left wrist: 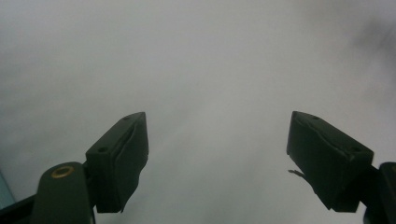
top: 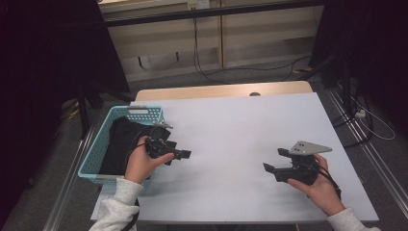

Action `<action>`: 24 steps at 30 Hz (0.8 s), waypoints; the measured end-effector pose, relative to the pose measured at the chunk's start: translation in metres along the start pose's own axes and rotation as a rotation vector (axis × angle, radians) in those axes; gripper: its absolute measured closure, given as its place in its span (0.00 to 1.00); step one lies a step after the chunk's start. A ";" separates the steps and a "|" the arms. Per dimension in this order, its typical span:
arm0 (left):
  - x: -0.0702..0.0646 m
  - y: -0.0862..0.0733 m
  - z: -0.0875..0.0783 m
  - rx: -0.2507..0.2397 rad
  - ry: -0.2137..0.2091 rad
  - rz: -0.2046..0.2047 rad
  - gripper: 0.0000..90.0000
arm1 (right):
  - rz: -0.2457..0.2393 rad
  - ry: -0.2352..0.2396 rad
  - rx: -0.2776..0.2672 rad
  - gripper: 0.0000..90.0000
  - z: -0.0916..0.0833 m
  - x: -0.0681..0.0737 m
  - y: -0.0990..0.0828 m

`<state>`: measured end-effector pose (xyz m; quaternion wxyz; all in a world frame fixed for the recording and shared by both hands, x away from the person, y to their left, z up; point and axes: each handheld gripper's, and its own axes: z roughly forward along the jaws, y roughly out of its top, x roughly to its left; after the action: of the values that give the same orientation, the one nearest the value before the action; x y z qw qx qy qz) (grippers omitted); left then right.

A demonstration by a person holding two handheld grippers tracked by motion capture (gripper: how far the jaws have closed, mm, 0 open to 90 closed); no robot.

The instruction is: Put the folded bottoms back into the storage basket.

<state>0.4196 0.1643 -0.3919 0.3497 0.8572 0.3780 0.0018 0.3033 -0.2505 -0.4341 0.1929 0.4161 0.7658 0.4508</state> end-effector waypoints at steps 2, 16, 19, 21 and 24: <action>0.000 -0.003 0.002 0.001 0.005 0.001 0.23 | -0.001 -0.002 0.007 0.24 -0.001 -0.001 -0.002; -0.001 -0.019 0.009 -0.001 0.008 0.008 0.20 | -0.004 -0.016 0.005 0.24 -0.012 -0.006 -0.008; -0.003 -0.023 0.010 -0.006 -0.005 0.006 0.19 | -0.001 -0.026 0.003 0.24 -0.015 -0.008 -0.009; -0.004 -0.025 0.011 -0.008 -0.005 0.012 0.19 | -0.001 -0.028 0.002 0.24 -0.017 -0.009 -0.010; -0.004 -0.028 0.013 -0.010 -0.012 0.018 0.19 | -0.001 -0.032 0.006 0.24 -0.018 -0.010 -0.012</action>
<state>0.4020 0.1667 -0.4174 0.3561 0.8588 0.3683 0.0017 0.2912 -0.2711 -0.4352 0.2043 0.4235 0.7641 0.4417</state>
